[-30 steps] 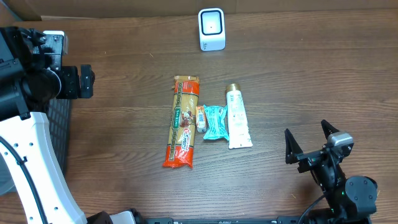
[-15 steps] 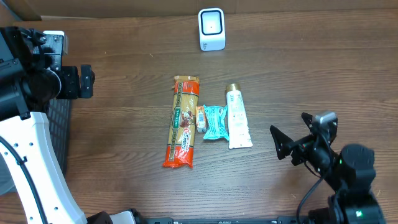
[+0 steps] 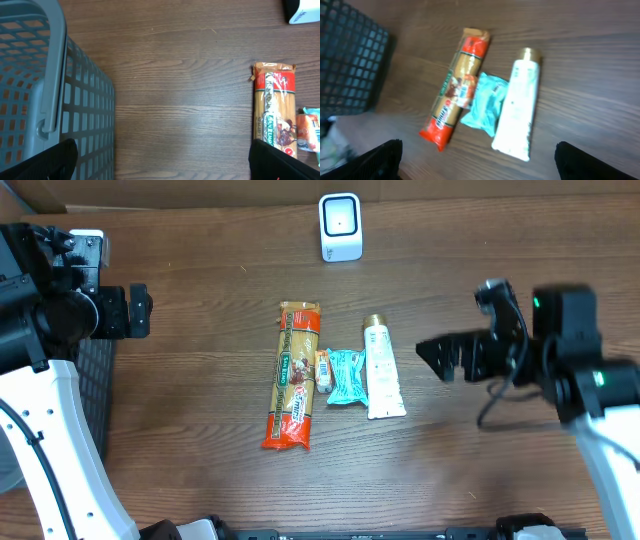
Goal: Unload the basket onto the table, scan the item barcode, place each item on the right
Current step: 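Move the right gripper to the white tube and grasp it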
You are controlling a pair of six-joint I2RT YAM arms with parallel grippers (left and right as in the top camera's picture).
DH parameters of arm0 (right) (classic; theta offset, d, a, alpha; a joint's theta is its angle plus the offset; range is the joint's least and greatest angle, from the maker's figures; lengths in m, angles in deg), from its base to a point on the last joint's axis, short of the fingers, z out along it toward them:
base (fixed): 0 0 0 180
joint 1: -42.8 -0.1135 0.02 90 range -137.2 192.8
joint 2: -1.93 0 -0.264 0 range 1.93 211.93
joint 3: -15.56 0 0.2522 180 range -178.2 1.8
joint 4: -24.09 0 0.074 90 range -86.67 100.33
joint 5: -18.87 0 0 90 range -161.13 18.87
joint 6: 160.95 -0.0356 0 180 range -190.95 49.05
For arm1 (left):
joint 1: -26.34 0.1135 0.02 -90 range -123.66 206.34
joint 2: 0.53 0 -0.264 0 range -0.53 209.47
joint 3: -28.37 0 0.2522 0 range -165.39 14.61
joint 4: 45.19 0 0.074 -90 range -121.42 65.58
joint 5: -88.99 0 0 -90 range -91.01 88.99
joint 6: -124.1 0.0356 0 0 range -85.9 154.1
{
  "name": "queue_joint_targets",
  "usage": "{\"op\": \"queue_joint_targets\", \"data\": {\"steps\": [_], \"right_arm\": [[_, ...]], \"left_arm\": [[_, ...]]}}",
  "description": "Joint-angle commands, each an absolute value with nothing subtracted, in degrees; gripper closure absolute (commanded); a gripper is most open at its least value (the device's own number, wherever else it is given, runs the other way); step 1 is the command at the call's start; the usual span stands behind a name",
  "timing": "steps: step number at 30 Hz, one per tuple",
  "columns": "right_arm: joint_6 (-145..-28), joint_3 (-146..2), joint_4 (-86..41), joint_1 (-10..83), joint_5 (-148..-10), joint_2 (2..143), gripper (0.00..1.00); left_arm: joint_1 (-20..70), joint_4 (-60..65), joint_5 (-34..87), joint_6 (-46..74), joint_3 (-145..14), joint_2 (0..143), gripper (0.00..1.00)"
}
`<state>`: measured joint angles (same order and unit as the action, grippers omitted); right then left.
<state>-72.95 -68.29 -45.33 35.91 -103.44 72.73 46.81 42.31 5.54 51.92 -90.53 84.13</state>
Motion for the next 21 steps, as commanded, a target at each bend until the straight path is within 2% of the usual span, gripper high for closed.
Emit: {"op": "queue_joint_targets", "data": {"steps": [1,3,13,21], "right_arm": [[-74.45,-70.49,-44.93,35.69,-108.40,78.98,0.00],[-74.56,-70.49,-43.51,35.66,-108.95,82.11,0.00],[-73.62,-70.49,-39.71,35.66,-108.56,102.39,0.16],[-73.75,-70.49,-36.17,34.20,-108.32,111.51,0.18]], "left_arm": [[46.94,42.16,5.21,52.78,-90.51,84.48,0.00],[46.94,42.16,5.21,52.78,-90.51,84.48,0.00],[46.94,42.16,5.21,52.76,-90.51,84.48,0.00],[46.94,42.16,5.21,52.76,-90.51,84.48,0.00]]}}
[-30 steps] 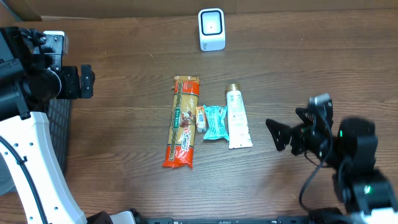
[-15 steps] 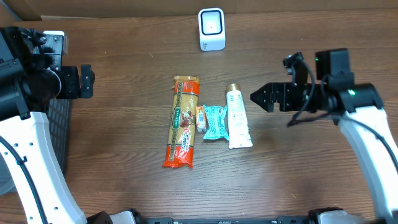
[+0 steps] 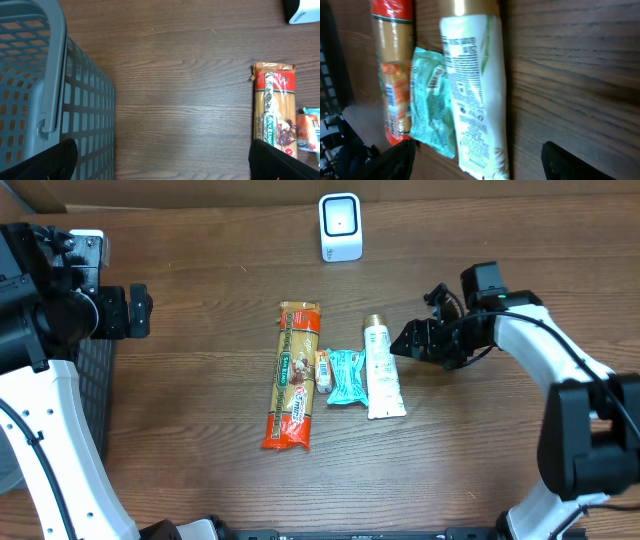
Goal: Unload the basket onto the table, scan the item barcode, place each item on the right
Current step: 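Move the right gripper to the white tube and grasp it, then hold the white tube up in front of the scanner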
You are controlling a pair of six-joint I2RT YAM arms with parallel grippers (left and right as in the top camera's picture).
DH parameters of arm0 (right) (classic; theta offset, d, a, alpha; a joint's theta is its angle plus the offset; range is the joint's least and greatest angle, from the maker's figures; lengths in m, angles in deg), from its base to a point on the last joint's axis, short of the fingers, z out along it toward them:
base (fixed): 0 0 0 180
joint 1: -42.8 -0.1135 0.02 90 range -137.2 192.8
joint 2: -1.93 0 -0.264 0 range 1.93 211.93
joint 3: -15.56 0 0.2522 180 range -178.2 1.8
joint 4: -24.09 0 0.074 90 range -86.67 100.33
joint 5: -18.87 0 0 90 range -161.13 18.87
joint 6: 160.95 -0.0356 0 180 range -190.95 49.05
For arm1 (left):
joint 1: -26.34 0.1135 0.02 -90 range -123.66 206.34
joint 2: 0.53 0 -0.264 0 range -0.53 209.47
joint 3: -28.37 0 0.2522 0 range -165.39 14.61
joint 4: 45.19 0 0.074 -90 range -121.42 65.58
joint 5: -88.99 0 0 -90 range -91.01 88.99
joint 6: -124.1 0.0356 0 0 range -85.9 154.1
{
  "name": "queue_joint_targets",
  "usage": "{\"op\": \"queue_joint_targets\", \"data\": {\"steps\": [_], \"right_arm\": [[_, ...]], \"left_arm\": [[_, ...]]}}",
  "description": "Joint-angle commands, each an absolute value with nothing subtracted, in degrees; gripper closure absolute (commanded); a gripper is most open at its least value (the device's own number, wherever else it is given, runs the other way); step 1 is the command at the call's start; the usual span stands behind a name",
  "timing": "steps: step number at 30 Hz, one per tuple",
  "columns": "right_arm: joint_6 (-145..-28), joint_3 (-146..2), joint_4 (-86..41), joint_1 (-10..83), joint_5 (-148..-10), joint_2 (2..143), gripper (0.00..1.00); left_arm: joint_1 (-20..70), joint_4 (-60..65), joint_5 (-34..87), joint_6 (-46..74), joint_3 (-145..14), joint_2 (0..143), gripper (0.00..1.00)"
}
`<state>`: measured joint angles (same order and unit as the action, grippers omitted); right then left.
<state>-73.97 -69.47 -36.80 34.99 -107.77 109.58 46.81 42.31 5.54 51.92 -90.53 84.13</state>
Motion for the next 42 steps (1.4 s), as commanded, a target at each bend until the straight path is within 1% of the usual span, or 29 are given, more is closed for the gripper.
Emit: {"op": "queue_joint_targets", "data": {"steps": [1,4,9,11,14,17,18,19,22,25,26,33,39,42], "right_arm": [[-73.65,-70.49,-35.95,34.09,-108.32,112.49,0.19],[-71.22,-70.49,-35.14,33.44,-108.34,114.57,0.21],[-70.89,-70.49,-33.13,31.88,-108.34,117.06,0.24],[-70.85,-70.47,-32.08,31.01,-108.32,117.85,0.27],[-70.87,-70.17,-30.77,29.74,-108.27,118.79,0.33],[-70.94,-70.10,-30.14,28.74,-108.12,120.01,0.44],[-71.39,-70.10,-29.98,28.65,-108.16,120.53,0.54],[-71.90,-70.10,-29.98,28.67,-108.14,120.62,0.61],[-72.77,-70.12,-30.03,28.91,-108.40,120.62,0.79],[-75.53,-70.23,-30.27,29.41,-108.99,120.56,0.95],[-76.49,-70.43,-30.51,29.70,-109.08,120.45,0.96],[-76.51,-74.41,-37.13,31.97,-113.26,115.55,0.96],[-76.31,-78.69,-41.96,32.06,-113.98,105.85,0.96],[-72.55,-80.33,-43.67,32.06,-119.44,100.45,0.96]], "left_arm": [[46.94,42.16,5.21,52.78,-90.51,84.48,0.00],[46.94,42.16,5.21,52.78,-90.51,84.48,0.00],[46.94,42.16,5.21,52.76,-90.51,84.48,0.00],[46.94,42.16,5.21,52.76,-90.51,84.48,0.00],[46.94,42.16,5.21,52.76,-90.51,84.48,0.00],[46.94,42.16,5.21,52.76,-90.51,84.48,0.00],[46.94,42.16,5.21,52.78,-90.51,84.48,0.00],[46.94,42.16,5.21,52.78,-90.51,84.48,0.00],[46.94,42.16,5.21,52.78,-90.51,84.48,0.00],[46.94,42.16,5.21,52.76,-90.51,84.48,0.01],[46.94,42.16,5.21,52.78,-90.51,84.48,0.00],[46.94,42.16,5.21,52.76,-90.51,84.48,0.00],[46.94,42.16,5.21,52.78,-90.51,84.48,0.00],[46.94,42.16,5.21,52.76,-90.51,84.48,0.00]]}}
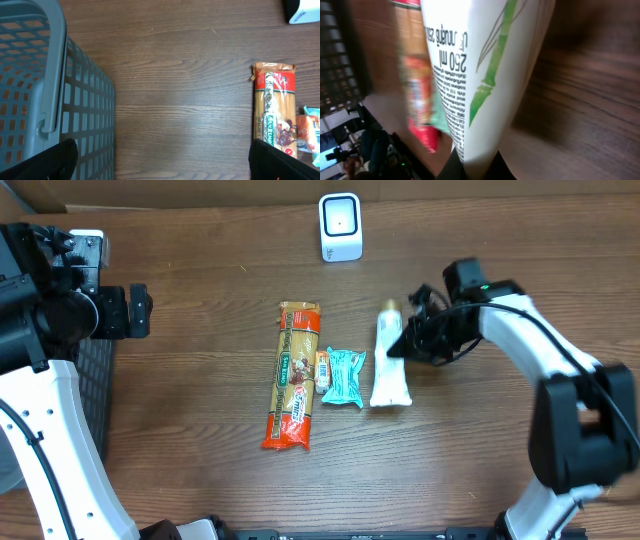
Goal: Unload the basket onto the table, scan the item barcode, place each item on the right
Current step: 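Hold the white tube up in front of the scanner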
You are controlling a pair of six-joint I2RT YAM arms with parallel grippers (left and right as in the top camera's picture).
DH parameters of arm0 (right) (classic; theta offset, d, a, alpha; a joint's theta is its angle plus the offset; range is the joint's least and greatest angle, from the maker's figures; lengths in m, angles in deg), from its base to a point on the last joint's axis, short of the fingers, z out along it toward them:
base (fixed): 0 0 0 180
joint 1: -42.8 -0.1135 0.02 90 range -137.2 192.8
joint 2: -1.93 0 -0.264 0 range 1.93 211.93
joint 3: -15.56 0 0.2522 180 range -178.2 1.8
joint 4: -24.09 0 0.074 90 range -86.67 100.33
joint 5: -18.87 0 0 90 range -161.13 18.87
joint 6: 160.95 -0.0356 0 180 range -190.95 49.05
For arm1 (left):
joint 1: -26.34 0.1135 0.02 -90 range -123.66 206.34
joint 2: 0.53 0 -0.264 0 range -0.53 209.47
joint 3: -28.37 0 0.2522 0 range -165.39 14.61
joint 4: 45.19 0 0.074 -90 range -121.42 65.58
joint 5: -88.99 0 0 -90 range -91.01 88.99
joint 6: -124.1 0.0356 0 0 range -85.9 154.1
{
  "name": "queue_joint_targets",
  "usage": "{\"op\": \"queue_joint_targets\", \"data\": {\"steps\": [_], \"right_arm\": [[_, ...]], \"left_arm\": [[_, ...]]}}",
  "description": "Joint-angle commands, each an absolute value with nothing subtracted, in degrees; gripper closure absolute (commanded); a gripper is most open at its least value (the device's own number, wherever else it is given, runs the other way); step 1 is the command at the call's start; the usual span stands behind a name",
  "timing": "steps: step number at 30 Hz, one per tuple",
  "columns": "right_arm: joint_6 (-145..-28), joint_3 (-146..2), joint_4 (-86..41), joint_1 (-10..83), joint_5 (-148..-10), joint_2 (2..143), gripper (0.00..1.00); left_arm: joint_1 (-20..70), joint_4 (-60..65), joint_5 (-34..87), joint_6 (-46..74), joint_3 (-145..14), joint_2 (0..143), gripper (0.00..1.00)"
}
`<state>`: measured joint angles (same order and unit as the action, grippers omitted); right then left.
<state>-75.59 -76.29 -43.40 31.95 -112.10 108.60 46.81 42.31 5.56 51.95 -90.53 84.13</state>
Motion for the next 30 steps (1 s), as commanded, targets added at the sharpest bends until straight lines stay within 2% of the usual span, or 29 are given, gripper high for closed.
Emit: {"op": "queue_joint_targets", "data": {"steps": [1,9,13,21,30], "right_arm": [[-71.90,-80.61,-43.93,32.06,-121.10,98.68,0.96],[-69.16,-80.83,-45.02,32.06,-127.68,89.15,0.96],[-69.16,-80.81,-45.59,32.06,-129.08,88.49,0.96],[-69.32,-80.86,-42.57,32.06,-142.48,88.49,0.96],[-72.05,-83.52,-42.62,32.04,-139.61,88.49,0.96]], "left_arm": [[46.94,42.16,5.21,52.78,-90.51,84.48,0.00],[46.94,42.16,5.21,52.78,-90.51,84.48,0.00],[46.94,42.16,5.21,52.76,-90.51,84.48,0.00],[46.94,42.18,5.21,52.76,-90.51,84.48,0.00],[46.94,42.16,5.21,52.78,-90.51,84.48,0.00]]}}
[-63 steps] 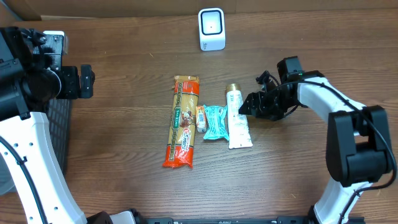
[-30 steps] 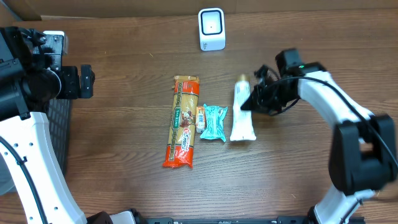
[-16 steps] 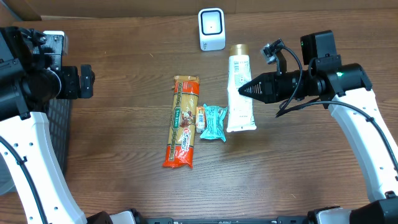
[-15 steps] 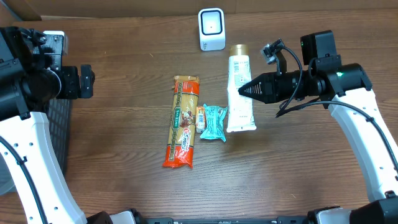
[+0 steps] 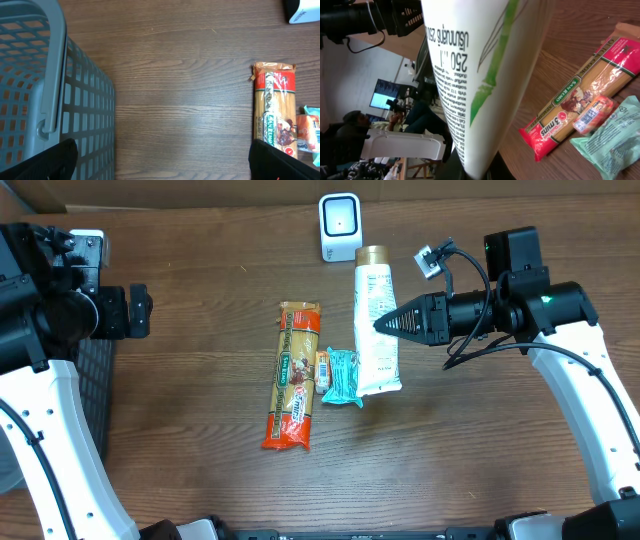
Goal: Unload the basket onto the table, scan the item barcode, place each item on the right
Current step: 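Hold the white tube up in front of the scanner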
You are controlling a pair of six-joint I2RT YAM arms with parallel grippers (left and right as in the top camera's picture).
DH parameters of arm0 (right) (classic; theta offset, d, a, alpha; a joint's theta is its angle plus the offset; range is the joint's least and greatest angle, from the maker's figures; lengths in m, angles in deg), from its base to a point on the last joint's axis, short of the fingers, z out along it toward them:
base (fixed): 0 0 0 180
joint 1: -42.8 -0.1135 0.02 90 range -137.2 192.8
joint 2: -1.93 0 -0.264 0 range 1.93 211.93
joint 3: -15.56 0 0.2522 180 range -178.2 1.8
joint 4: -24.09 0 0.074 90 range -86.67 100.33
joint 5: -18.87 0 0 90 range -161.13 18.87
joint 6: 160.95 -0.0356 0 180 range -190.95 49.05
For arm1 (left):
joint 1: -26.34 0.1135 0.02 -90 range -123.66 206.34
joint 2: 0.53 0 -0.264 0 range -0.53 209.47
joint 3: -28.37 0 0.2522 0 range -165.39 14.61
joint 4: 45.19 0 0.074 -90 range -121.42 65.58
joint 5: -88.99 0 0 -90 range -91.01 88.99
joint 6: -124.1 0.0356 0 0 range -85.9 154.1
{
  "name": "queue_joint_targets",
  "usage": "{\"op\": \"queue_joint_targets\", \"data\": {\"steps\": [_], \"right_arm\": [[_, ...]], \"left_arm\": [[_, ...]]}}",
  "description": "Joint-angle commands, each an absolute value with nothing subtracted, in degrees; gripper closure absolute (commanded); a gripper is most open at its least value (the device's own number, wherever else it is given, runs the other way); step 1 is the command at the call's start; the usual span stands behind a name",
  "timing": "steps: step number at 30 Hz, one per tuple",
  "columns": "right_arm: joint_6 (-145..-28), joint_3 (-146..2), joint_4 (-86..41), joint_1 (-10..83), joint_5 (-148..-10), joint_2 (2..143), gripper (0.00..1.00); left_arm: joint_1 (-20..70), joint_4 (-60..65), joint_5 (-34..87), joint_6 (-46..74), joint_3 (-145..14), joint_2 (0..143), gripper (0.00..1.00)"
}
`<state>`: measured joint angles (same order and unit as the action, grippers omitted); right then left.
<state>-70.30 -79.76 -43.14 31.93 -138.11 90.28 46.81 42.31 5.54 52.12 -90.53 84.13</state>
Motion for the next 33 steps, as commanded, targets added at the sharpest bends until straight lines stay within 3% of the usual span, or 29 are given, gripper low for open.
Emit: {"op": "queue_joint_targets", "data": {"steps": [1,9,14,18,26,33], "right_arm": [[-72.92,-84.70,-43.12,31.82,-137.25,88.49,0.96],[-74.19,-101.68,-51.38,30.51,-118.65,88.99,0.97],[-75.28,-113.57,-53.59,25.30,-94.70,92.49,0.97],[-74.10,-114.78,-48.76,18.40,-67.60,97.21,0.96],[-56.18,-114.76,-31.80,11.82,-35.38,114.30,0.96],[-35.85,-114.73,-15.32,11.36,-27.38,127.70,0.96]], "left_arm": [[46.94,42.16,5.21,52.78,-90.51,84.48,0.00],[46.94,42.16,5.21,52.76,-90.51,84.48,0.00],[46.94,42.16,5.21,52.78,-90.51,84.48,0.00],[46.94,42.16,5.21,52.76,-90.51,84.48,0.00],[46.94,42.16,5.21,52.76,-90.51,84.48,0.00],[46.94,42.16,5.21,52.76,-90.51,84.48,0.00]]}}
